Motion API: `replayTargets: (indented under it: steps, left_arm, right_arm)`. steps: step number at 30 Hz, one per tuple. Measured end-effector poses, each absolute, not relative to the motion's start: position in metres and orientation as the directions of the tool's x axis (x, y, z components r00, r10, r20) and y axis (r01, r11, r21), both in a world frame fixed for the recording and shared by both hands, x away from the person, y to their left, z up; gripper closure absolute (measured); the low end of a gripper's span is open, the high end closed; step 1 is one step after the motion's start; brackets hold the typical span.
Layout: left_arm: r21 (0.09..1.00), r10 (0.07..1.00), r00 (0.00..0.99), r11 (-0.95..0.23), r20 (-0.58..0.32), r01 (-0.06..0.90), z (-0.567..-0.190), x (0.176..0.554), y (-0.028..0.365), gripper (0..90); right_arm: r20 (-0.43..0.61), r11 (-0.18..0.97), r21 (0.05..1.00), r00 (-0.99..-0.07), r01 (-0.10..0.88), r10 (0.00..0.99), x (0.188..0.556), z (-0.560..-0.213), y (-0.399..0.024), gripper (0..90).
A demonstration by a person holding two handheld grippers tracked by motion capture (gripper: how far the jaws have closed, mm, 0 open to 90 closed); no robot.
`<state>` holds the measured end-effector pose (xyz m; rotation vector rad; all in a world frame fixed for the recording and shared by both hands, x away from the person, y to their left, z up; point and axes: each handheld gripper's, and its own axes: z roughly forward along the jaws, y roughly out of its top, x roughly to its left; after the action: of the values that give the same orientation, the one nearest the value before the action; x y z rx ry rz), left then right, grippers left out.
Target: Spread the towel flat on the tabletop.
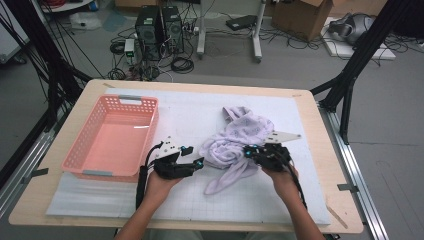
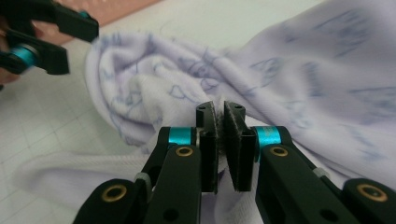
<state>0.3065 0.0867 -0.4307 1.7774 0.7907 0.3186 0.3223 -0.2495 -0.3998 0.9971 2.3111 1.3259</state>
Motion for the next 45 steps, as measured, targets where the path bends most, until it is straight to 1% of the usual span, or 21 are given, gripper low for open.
replayTargets:
  steps: [3,4,7,9,11,13,16,19,24,26,29,31,32,33,35,36,37,39,41,44,45]
  left_arm:
    - [0.919,0.655,0.738,-0.171,-0.163,0.355,-0.432,0.307,0.087,40.8]
    - [0.918,0.656,0.736,-0.167,-0.168,0.359,-0.433,0.307,0.086,40.9]
    - [0.913,0.653,0.738,-0.177,-0.170,0.367,-0.435,0.309,0.084,42.2]
    - [0.912,0.646,0.744,-0.182,-0.171,0.368,-0.436,0.309,0.081,42.9]
    - [0.911,0.647,0.743,-0.183,-0.171,0.369,-0.437,0.310,0.079,43.6]
    - [0.911,0.648,0.742,-0.181,-0.172,0.370,-0.438,0.311,0.078,45.4]
    - [0.911,0.645,0.742,-0.174,-0.181,0.374,-0.439,0.313,0.076,47.9]
    - [0.912,0.643,0.745,-0.175,-0.180,0.371,-0.440,0.313,0.072,49.4]
    - [0.912,0.640,0.748,-0.184,-0.173,0.367,-0.440,0.313,0.071,49.1]
    - [0.912,0.640,0.748,-0.180,-0.175,0.368,-0.440,0.313,0.072,48.7]
    - [0.913,0.640,0.748,-0.177,-0.177,0.367,-0.439,0.311,0.074,48.6]
    - [0.913,0.638,0.750,-0.180,-0.175,0.367,-0.439,0.311,0.074,48.7]
    - [0.911,0.636,0.752,-0.186,-0.173,0.367,-0.440,0.311,0.074,48.6]
    - [0.911,0.635,0.754,-0.191,-0.170,0.366,-0.440,0.311,0.073,48.6]
    - [0.911,0.632,0.756,-0.191,-0.171,0.366,-0.440,0.310,0.072,48.7]
    - [0.910,0.630,0.758,-0.194,-0.170,0.366,-0.440,0.310,0.072,48.8]
    - [0.911,0.630,0.758,-0.193,-0.170,0.365,-0.440,0.310,0.072,48.9]
    - [0.911,0.632,0.755,-0.187,-0.173,0.366,-0.440,0.310,0.073,49.6]
    - [0.912,0.635,0.753,-0.187,-0.172,0.366,-0.440,0.311,0.074,51.0]
    - [0.913,0.638,0.751,-0.182,-0.172,0.364,-0.439,0.311,0.076,54.7]
    - [0.915,0.637,0.752,-0.184,-0.167,0.359,-0.439,0.311,0.076,59.2]
  right_arm:
    - [0.014,0.342,0.855,-0.677,0.389,0.736,0.304,-0.392,-0.278,84.2]
    - [0.009,0.330,0.856,-0.649,0.398,0.761,0.298,-0.392,-0.289,84.2]
    - [-0.014,0.310,0.844,-0.560,0.438,0.828,0.286,-0.394,-0.321,84.2]
    - [-0.058,0.338,0.812,-0.511,0.476,0.858,0.278,-0.399,-0.337,84.6]
    - [-0.072,0.353,0.775,-0.482,0.524,0.873,0.272,-0.406,-0.350,84.3]
    - [-0.043,0.343,0.764,-0.488,0.546,0.872,0.268,-0.411,-0.359,80.0]
    - [-0.014,0.296,0.813,-0.492,0.501,0.871,0.263,-0.404,-0.365,71.3]
    - [0.020,0.250,0.853,-0.507,0.459,0.862,0.267,-0.392,-0.359,67.7]
    - [0.065,0.280,0.847,-0.609,0.453,0.790,0.292,-0.392,-0.320,61.8]
    - [0.080,0.310,0.830,-0.649,0.463,0.756,0.304,-0.398,-0.300,61.5]
    - [0.064,0.404,0.786,-0.712,0.468,0.699,0.316,-0.409,-0.273,68.1]
    - [0.070,0.464,0.718,-0.717,0.519,0.694,0.324,-0.420,-0.261,66.1]
    - [0.044,0.497,0.679,-0.705,0.541,0.707,0.327,-0.427,-0.255,63.7]
    - [0.032,0.512,0.662,-0.703,0.548,0.711,0.328,-0.432,-0.253,65.3]
    - [0.027,0.509,0.667,-0.701,0.544,0.713,0.328,-0.434,-0.251,72.9]
    - [0.030,0.511,0.667,-0.704,0.543,0.709,0.327,-0.434,-0.250,82.3]
    - [0.032,0.517,0.669,-0.716,0.534,0.698,0.326,-0.432,-0.250,84.6]
    - [0.034,0.512,0.694,-0.734,0.506,0.678,0.322,-0.427,-0.252,85.9]
    - [0.060,0.436,0.763,-0.724,0.477,0.687,0.317,-0.415,-0.263,85.9]
    - [0.054,0.340,0.841,-0.690,0.421,0.722,0.312,-0.397,-0.284,86.0]
    - [0.042,0.315,0.857,-0.664,0.407,0.746,0.309,-0.391,-0.293,86.0]
